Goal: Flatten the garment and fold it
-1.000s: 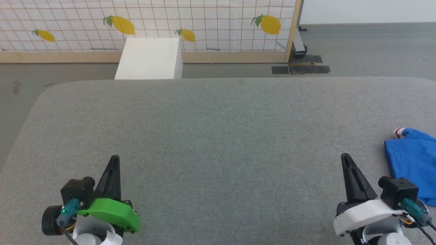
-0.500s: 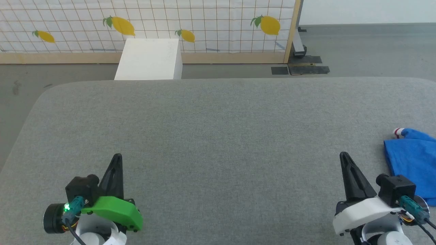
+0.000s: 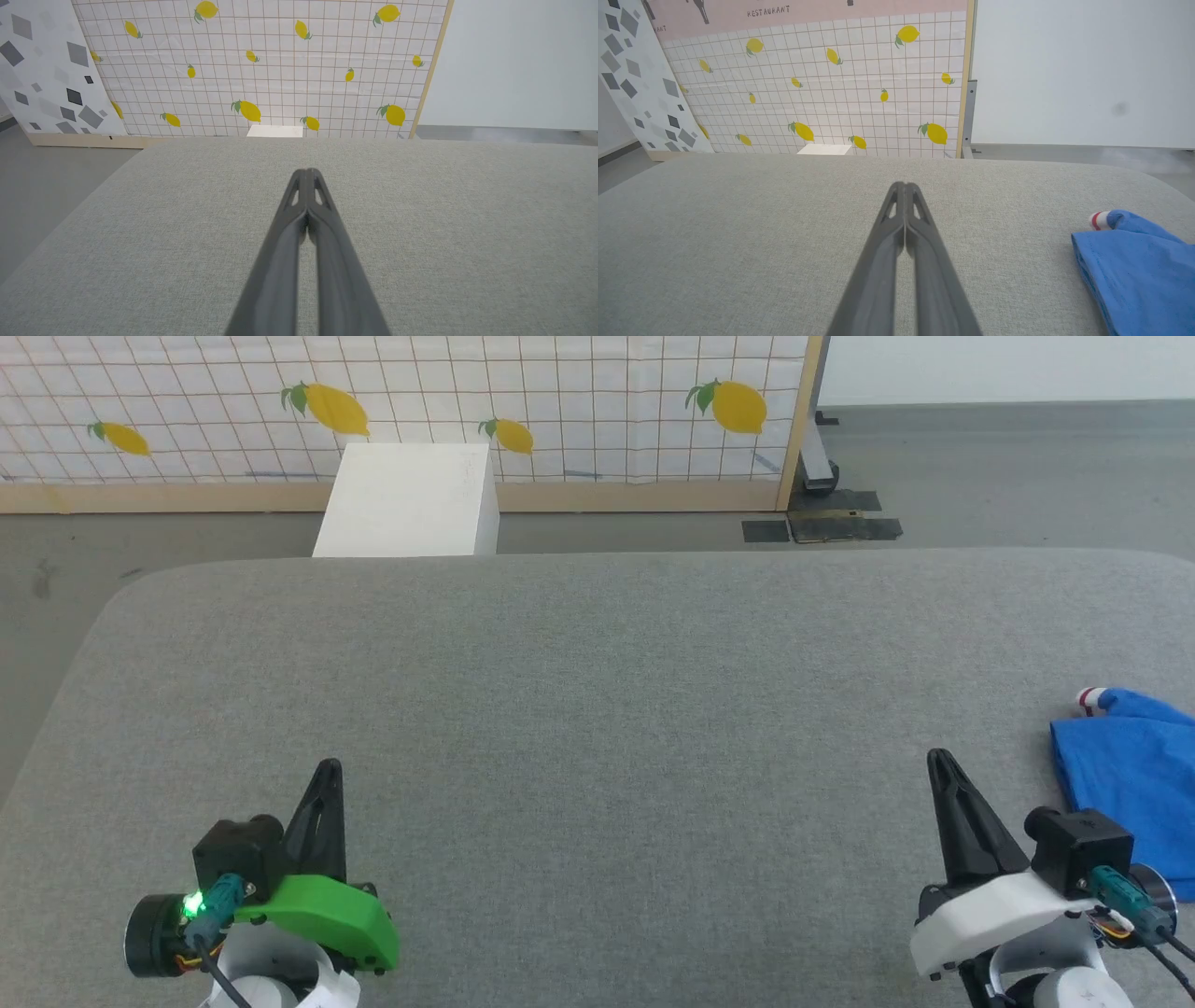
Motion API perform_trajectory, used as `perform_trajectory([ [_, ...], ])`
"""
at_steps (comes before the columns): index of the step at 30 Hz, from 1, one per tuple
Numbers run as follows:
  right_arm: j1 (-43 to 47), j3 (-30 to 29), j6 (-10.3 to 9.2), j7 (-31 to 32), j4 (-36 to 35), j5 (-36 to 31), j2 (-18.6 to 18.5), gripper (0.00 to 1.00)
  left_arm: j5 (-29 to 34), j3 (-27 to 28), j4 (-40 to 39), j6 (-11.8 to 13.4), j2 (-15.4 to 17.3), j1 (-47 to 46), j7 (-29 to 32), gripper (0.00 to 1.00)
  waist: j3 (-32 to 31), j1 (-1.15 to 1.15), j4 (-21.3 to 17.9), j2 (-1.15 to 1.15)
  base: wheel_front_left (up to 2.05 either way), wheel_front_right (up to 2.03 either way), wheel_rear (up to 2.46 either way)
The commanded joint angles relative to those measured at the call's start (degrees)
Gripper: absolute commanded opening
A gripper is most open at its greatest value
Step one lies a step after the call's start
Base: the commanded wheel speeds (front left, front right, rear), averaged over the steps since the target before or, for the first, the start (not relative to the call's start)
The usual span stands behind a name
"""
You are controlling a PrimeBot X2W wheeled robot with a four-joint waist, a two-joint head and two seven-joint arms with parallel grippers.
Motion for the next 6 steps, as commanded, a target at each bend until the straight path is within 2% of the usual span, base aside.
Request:
perform_trajectory([
  [1,0.2,0.2,-0.05,0.5,-0.7,-0.9,0.1,0.0,1.2,0.6,-0.5,-0.3,-0.8,0.7,0.4,0.0,0.0,0.0,0.0,0.0,0.0,0.0,0.0],
  [6,0.2,0.3,-0.05,1.0,-1.1,-1.4,0.1,0.0,2.4,1.1,-0.9,-0.4,-1.5,0.8,1.0,0.0,-0.1,0.0,0.0,0.0,0.0,0.0,0.0],
])
